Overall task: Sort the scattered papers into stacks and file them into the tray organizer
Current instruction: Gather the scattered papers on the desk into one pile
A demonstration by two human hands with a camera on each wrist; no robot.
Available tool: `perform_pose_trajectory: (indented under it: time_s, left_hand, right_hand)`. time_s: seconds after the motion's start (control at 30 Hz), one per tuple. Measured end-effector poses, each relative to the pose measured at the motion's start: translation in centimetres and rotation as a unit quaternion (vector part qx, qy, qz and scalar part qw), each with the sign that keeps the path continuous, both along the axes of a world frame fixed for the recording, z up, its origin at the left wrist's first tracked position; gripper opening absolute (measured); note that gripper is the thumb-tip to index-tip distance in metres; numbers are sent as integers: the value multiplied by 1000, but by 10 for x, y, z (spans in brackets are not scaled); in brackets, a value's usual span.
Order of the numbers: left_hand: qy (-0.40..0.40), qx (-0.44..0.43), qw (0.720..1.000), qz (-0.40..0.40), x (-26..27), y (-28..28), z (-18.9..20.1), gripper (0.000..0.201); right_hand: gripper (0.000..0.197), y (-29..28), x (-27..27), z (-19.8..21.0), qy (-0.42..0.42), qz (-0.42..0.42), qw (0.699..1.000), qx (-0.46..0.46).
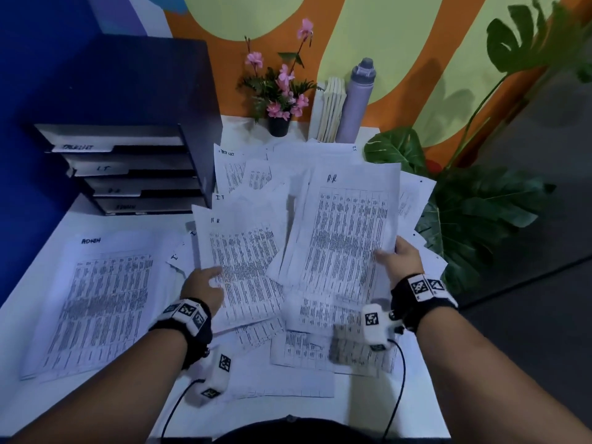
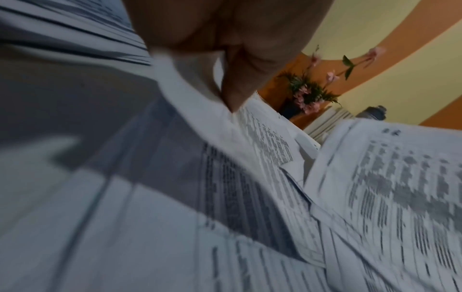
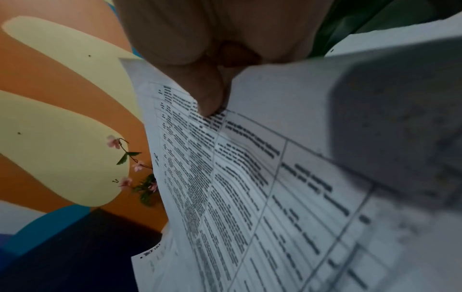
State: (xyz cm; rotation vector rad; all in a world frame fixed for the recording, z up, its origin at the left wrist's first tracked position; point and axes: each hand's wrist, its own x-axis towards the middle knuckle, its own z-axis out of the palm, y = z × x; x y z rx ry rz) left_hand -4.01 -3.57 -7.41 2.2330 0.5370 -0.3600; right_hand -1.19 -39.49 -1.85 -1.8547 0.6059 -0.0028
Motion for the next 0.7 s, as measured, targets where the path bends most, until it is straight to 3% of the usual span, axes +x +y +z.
perform_pose_trajectory:
  time_s: [0.1,0.2,0.27,0.43,0.53,0.63,0.7]
  left_hand:
    - [32,-32,998,-38,-10,1,-2,54]
    - [43,-147,987,51,-16,0,-4,35]
    - [35,-162,983,75,-19,-2,-3,45]
    - [25,-29,999,-22,-17,-8,10,102]
    - [-47,86,993,-63,-6,-12,46,107]
    - [-141,193,969,-56,7,-9,94,109]
    - [-186,198,962,-23,13,-9,122,102]
  right_hand:
    - [22,11,7,-7,29,13,998,48]
    - [30,39,1,-23,53,38,995,71]
    - [38,64,-9,-30,54,68,993,84]
    - [35,89,-22,-37,86,162,983,30]
    - [34,58,-14,-41,110,133,980,-97]
    - [35,12,-13,-43,181,88,938,-284]
    - [39,-10,-22,-46,243,42,908,-340]
